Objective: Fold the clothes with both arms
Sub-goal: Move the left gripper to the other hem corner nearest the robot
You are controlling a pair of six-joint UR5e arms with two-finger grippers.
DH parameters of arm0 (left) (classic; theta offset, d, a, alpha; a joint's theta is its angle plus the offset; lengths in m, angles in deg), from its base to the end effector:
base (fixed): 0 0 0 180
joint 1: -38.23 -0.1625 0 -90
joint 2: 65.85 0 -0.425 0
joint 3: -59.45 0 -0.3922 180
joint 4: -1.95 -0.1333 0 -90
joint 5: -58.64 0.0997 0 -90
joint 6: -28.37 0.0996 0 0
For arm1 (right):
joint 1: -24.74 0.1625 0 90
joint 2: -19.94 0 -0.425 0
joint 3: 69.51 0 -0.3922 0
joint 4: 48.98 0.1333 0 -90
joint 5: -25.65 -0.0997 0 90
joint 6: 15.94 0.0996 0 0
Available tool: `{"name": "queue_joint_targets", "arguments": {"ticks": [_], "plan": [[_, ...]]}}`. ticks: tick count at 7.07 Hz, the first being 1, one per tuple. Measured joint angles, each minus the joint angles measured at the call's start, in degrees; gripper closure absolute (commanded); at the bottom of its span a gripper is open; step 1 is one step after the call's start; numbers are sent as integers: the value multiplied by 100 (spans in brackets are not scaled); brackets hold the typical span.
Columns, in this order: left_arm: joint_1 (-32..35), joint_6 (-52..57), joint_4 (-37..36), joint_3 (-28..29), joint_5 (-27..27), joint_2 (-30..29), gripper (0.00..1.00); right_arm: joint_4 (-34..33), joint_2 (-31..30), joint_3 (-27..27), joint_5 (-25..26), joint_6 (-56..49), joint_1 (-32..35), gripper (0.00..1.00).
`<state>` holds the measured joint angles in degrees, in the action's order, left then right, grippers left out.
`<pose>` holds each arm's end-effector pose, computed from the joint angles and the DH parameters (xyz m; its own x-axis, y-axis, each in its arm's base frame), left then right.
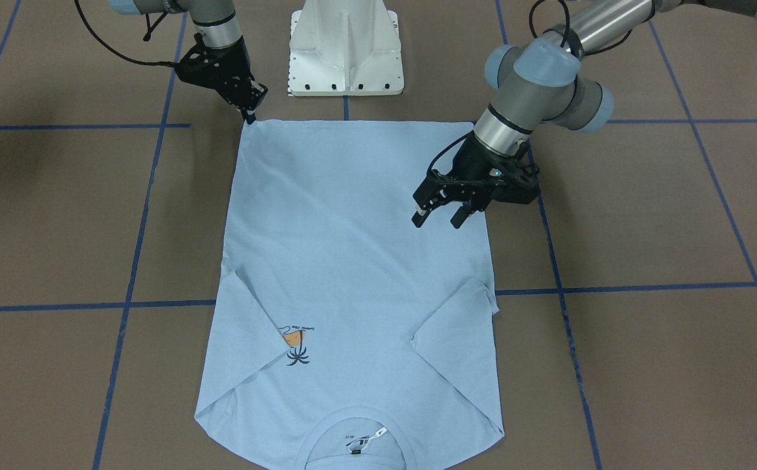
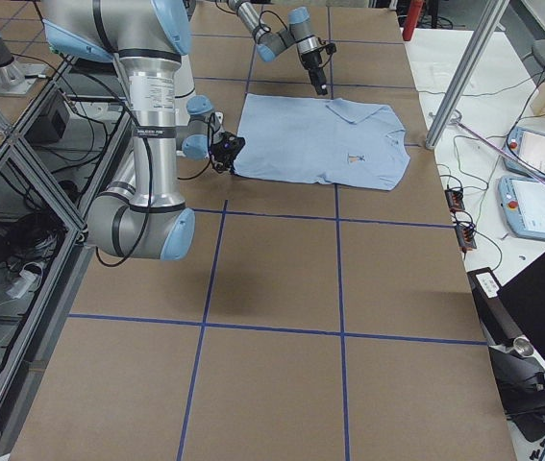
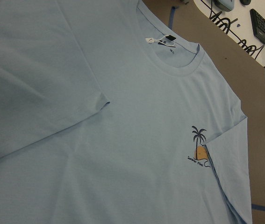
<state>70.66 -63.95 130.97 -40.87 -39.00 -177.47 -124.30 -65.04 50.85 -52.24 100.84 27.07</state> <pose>0.4549 -0.4313 0.2881 0.2579 -0.2114 -0.9428 0.4362 0.8961 -0.0816 -0.4890 -0.1742 0.3449 0.4823 0.4605 0.7452 -0.4680 0.8546 -0.2252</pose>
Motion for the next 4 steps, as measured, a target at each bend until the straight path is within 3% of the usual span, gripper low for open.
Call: {"name": "queue_joint_targets", "arguments": {"ticks": [2,4], "plan": [[-623,-84,-878,-1187,400,929,9,0,-5,107,-76,-5,41,100],[-1053,-150,-1326,-1536,706,1467,15,0,6,114,-107,0,46,100]]}}
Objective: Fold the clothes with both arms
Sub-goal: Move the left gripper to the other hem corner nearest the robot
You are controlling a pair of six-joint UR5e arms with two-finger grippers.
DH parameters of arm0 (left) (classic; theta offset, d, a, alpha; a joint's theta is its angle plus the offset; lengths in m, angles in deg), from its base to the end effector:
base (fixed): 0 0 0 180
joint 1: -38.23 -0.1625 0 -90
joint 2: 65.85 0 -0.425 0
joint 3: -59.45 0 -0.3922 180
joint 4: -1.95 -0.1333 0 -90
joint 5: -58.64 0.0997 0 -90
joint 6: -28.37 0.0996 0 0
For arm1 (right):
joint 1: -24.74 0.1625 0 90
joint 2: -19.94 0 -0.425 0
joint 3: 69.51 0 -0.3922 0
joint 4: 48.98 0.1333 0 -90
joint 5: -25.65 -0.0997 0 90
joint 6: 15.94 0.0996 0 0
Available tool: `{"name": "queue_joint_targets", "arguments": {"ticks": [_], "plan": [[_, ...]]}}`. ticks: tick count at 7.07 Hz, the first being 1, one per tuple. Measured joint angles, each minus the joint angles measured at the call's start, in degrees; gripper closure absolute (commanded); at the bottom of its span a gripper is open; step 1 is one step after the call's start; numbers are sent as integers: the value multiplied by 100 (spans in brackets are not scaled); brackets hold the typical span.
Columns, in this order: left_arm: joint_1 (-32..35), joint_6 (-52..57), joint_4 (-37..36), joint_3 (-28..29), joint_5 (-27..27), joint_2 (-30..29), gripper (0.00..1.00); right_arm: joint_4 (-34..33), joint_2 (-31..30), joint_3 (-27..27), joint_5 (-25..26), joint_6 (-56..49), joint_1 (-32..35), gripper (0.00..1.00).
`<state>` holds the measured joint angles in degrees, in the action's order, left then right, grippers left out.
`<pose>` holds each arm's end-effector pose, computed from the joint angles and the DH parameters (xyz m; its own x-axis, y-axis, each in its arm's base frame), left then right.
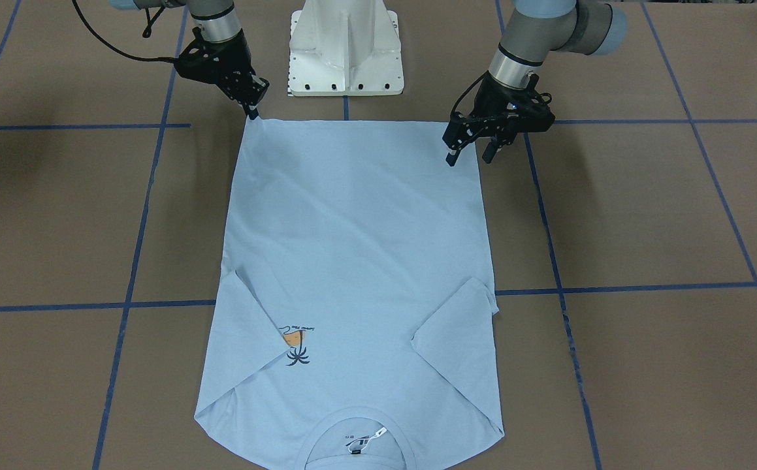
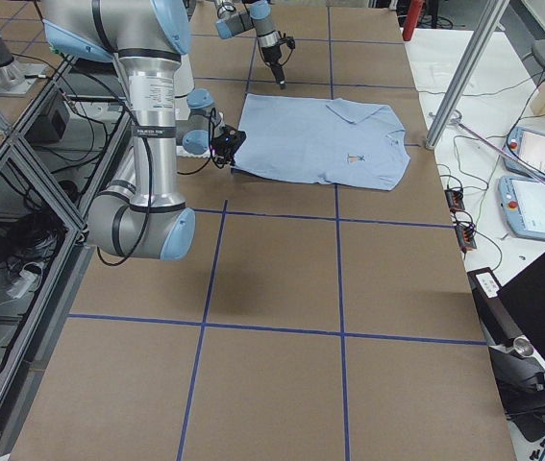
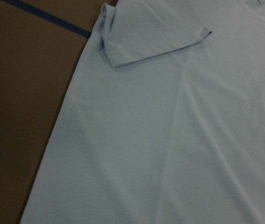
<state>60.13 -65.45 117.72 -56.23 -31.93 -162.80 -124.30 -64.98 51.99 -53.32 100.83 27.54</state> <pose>0.4320 -0.3163 0.3402 0.4608 -0.2570 -0.8495 0.3967 0.9159 -0.0619 -0.4832 -0.1762 0.3355 0.4693 0.4656 0.7503 -0.4574 0.8550 -0.2444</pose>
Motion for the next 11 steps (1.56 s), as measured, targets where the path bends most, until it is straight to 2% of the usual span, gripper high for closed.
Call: {"name": "queue_joint_targets", "arguments": {"ticks": [3,11], "plan": [[-518,-422,-343,-19,63,125,24,8,18,-9,-1,-9,7,100],[-938,-1124,-380,-50,-350,350,36,3,5,-43,27,-23,18,100]]}}
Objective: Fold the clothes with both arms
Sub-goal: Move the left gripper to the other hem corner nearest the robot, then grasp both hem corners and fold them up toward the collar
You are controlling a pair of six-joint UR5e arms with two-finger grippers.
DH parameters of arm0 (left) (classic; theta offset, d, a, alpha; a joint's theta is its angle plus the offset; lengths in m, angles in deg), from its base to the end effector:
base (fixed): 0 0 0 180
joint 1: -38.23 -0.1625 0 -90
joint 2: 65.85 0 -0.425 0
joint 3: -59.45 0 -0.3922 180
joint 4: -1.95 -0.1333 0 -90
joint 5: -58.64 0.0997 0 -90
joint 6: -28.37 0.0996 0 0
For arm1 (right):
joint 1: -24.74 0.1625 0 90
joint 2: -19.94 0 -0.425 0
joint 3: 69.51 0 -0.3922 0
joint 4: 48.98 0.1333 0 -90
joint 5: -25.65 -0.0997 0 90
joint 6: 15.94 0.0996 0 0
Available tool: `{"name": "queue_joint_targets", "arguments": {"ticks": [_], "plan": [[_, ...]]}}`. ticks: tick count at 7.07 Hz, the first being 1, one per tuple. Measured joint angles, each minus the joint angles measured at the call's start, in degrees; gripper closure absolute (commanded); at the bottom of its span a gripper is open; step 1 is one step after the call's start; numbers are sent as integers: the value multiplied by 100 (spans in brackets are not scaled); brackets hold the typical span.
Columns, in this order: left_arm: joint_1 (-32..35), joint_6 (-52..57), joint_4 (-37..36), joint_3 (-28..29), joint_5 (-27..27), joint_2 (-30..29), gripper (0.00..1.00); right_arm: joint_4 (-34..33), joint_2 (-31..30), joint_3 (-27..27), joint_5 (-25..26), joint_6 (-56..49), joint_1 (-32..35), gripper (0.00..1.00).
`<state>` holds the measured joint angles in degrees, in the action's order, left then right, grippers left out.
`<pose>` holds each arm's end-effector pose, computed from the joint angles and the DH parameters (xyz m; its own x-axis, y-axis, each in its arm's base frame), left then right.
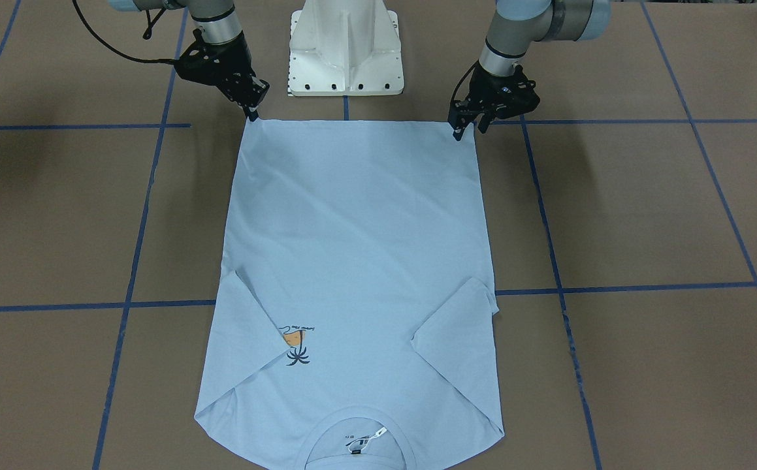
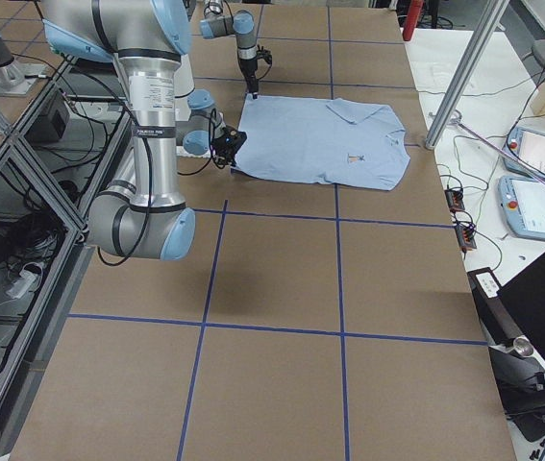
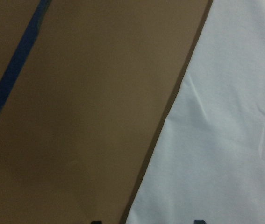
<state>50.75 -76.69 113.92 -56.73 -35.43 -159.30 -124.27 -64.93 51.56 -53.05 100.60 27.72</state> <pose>0.4669 -0.2330 0.3764 0.5435 -0.3862 -0.7453 0.3139 0.9170 -0.2462 -0.4846 -0.1782 0.3384 0.4727 0.4634 0.7496 -0.4628 0.8544 -0.2363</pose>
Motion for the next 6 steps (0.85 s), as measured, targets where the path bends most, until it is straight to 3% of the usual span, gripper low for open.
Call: {"name": "queue_joint_targets", "arguments": {"ticks": [1,2,3,6], "plan": [[-36,-18,0,3,-40,17,45,-2,-5,-5,3,0,0,100],[-59,-27,0,4,-69,46,78,-1,-9,-14,5,0,0,100],[-69,-31,0,-8,-92,76,100,1,-10,-24,14,0,-1,100],[-70,-32,0,-44,-107,120,100,-2,-21,-42,37,4,-4,100]]}}
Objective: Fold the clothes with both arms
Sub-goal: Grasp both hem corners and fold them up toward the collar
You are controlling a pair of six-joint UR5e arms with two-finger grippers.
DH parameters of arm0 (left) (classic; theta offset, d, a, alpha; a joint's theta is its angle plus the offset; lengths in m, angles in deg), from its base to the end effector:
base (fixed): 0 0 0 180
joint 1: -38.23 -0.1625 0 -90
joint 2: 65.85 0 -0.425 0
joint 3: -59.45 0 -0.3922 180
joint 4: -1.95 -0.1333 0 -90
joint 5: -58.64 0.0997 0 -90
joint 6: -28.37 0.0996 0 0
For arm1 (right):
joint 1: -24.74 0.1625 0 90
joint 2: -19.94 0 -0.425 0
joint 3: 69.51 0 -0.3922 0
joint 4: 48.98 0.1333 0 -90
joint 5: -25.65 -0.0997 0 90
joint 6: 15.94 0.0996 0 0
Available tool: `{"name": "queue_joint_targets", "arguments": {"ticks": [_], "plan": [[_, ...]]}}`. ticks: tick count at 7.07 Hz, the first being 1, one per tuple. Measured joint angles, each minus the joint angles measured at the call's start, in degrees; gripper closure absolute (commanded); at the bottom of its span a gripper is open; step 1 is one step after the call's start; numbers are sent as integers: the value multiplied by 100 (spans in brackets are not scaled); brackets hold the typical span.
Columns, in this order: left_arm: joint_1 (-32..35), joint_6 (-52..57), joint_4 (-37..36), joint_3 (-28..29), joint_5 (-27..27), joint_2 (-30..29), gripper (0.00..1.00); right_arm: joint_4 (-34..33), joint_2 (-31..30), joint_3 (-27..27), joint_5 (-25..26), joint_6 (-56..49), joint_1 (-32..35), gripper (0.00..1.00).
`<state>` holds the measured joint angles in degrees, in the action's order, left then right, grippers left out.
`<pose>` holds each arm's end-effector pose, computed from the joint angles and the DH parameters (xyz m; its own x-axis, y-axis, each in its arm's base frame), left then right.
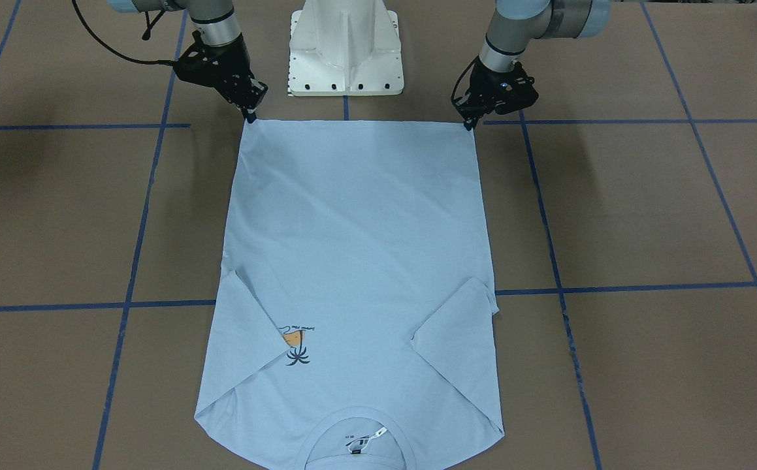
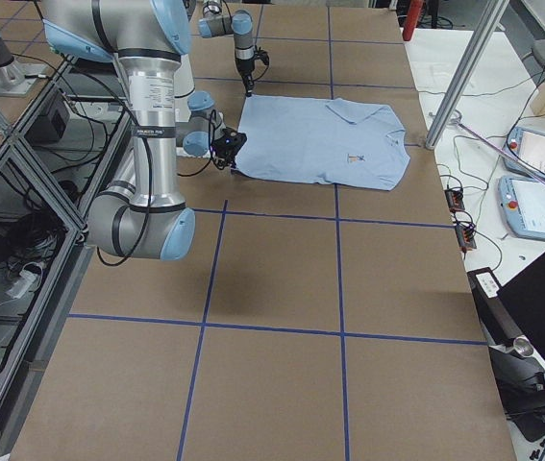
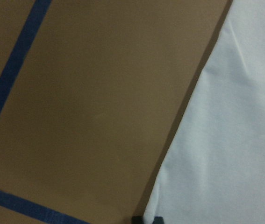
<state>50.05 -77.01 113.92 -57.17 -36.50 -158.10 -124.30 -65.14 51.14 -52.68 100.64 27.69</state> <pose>0.4639 -0.2242 0.3831 0.5599 -0.3870 -0.7326 0.2951 0.9194 -0.2602 -0.4857 -0.1787 0.3435 0.4791 0.4635 0.7455 -0.4697 0.8528 -0.2283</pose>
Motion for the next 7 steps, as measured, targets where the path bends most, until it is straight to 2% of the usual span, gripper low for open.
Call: {"name": "queue_joint_targets", "arguments": {"ticks": [2,5,7], "plan": [[-6,-16,2,-173,-39,-4,100,3,-116,61,0,-3,51,100],[-331,-244,14,-347,-96,-173,100,24,-802,601,-1,-2,-144,100],[-542,-271,-3,-470,-90,-249,100,26,-1005,808,0,4,-310,100]]}}
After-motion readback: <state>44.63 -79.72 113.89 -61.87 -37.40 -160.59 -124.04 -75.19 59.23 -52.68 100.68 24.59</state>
